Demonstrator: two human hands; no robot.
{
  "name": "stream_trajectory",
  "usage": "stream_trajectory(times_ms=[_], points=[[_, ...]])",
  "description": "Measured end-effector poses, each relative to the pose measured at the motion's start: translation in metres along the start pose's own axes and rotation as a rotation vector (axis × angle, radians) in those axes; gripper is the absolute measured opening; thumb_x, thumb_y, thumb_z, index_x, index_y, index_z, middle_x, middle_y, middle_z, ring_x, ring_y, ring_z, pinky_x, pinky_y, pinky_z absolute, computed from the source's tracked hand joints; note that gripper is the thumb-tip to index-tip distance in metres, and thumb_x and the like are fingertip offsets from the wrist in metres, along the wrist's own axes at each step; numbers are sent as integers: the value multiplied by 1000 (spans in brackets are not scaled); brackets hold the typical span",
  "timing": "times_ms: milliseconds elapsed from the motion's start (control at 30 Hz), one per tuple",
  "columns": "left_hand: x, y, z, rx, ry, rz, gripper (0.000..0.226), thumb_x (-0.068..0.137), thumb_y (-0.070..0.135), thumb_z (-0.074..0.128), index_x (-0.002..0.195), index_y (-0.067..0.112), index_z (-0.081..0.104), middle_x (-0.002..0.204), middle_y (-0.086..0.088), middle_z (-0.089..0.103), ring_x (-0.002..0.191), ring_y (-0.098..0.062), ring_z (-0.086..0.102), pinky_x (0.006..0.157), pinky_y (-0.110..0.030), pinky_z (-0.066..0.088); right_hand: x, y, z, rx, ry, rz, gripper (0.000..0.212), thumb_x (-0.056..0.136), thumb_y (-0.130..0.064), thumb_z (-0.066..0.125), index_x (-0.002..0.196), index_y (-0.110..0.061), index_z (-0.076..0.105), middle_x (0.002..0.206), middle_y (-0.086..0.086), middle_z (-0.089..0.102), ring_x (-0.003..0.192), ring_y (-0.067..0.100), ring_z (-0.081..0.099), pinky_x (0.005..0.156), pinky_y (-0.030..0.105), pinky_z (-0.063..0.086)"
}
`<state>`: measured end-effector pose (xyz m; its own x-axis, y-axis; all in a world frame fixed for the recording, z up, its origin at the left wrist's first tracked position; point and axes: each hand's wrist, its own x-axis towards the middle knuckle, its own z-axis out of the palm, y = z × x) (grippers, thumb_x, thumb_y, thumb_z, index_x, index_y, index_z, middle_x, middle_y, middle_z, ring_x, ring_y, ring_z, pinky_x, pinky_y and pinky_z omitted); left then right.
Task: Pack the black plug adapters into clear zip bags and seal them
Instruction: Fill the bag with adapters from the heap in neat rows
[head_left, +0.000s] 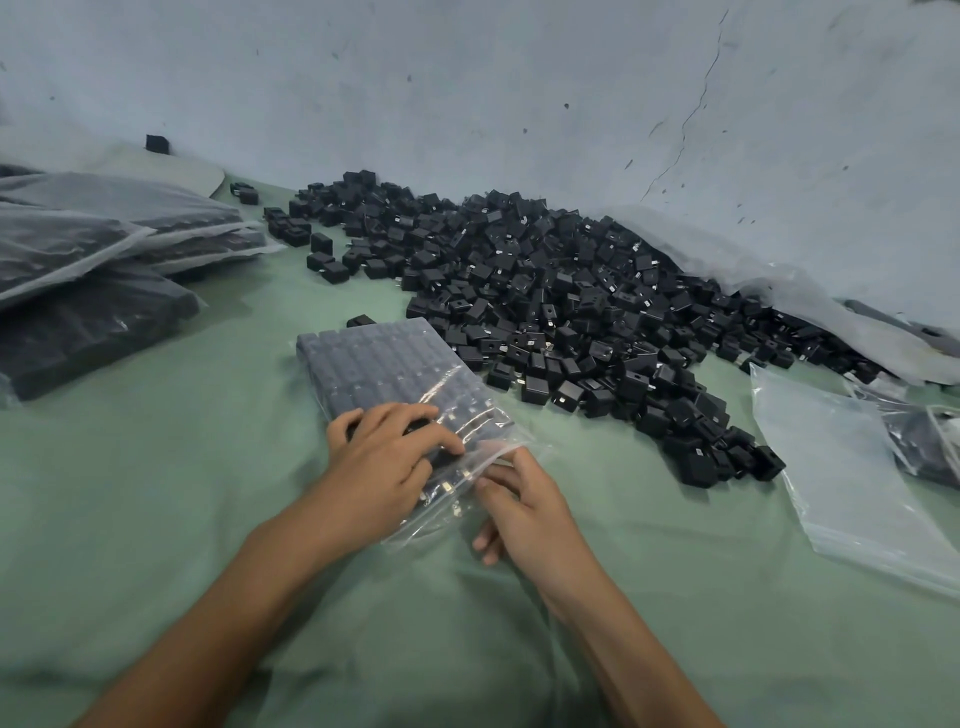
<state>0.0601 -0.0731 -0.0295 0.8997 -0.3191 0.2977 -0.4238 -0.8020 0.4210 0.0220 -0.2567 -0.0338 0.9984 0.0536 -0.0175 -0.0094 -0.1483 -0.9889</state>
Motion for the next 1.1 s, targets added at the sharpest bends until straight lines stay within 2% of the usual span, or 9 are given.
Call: stream_trajectory(times_ms=[300, 400, 500, 600, 700, 800, 867, 933, 1100], points=[[0, -1, 2, -48, 22, -38, 50, 87, 30, 26, 113, 54, 62, 142, 26, 40, 133, 4, 25, 110, -30, 4, -2, -8, -11, 53, -55, 63, 21, 97, -4, 51, 103, -16, 68, 107, -2, 72, 63, 25, 68, 47, 29, 52], [-2, -2, 3, -82, 45, -53, 48, 88, 31, 29, 109, 56, 64, 140, 26, 42, 132, 4, 28, 111, -25, 0, 2, -11, -34, -105, 85, -17, 25, 90, -5, 52, 82, -19, 72, 88, 2, 73, 58, 21, 68, 46, 30, 51], [-3, -1, 4, -85, 56, -63, 47, 88, 30, 31, 108, 56, 65, 138, 27, 45, 132, 3, 31, 112, -23, -3, 19, -11, -70, -390, 336, -134, 20, 85, -16, 53, 75, -26, 67, 79, -5, 70, 63, 13, 66, 56, 27, 51], [-4, 1, 2, -83, 62, -69, 47, 87, 29, 33, 107, 55, 66, 138, 25, 47, 133, 0, 34, 114, -30, 1, 52, -1, -102, -692, 543, -188, 17, 92, -21, 56, 96, -35, 63, 99, -11, 63, 69, 6, 57, 62, 25, 41], [-5, 4, -1, -80, 50, -71, 46, 87, 28, 34, 105, 57, 65, 137, 24, 48, 133, -2, 35, 114, -31, 3, 81, 13, -117, -940, 514, -82, 40, 99, -36, 51, 138, -38, 43, 113, -1, 47, 68, 8, 51, 59, 29, 40], [-4, 6, -5, -81, 27, -79, 45, 87, 28, 33, 104, 58, 62, 138, 24, 47, 133, -3, 35, 114, -29, 2, 95, 19, -117, -1084, 501, 2, 46, 99, -50, 46, 142, -42, 36, 118, 3, 46, 72, 14, 52, 64, 32, 45], [-3, 7, -5, -86, 15, -84, 45, 86, 27, 33, 105, 56, 62, 139, 21, 47, 133, -5, 35, 115, -30, 1, 98, 19, -114, -1079, 516, -1, 40, 97, -53, 47, 134, -39, 41, 117, 5, 49, 82, 24, 57, 75, 38, 51], [-3, 11, -4, -93, 7, -92, 46, 87, 27, 33, 108, 53, 64, 140, 19, 46, 135, -6, 34, 117, -31, -1, 97, 20, -115, -1027, 548, -44, 32, 96, -52, 50, 124, -36, 42, 107, 4, 53, 85, 29, 60, 74, 40, 51], [-3, 22, 1, -57, -10, -116, 43, 100, 12, 45, 114, 47, 65, 143, 14, 44, 136, -10, 33, 119, -42, 4, 93, 24, -124, -695, 588, -96, 23, 94, -43, 53, 112, -39, 38, 94, -3, 57, 77, 19, 58, 67, 34, 40]])
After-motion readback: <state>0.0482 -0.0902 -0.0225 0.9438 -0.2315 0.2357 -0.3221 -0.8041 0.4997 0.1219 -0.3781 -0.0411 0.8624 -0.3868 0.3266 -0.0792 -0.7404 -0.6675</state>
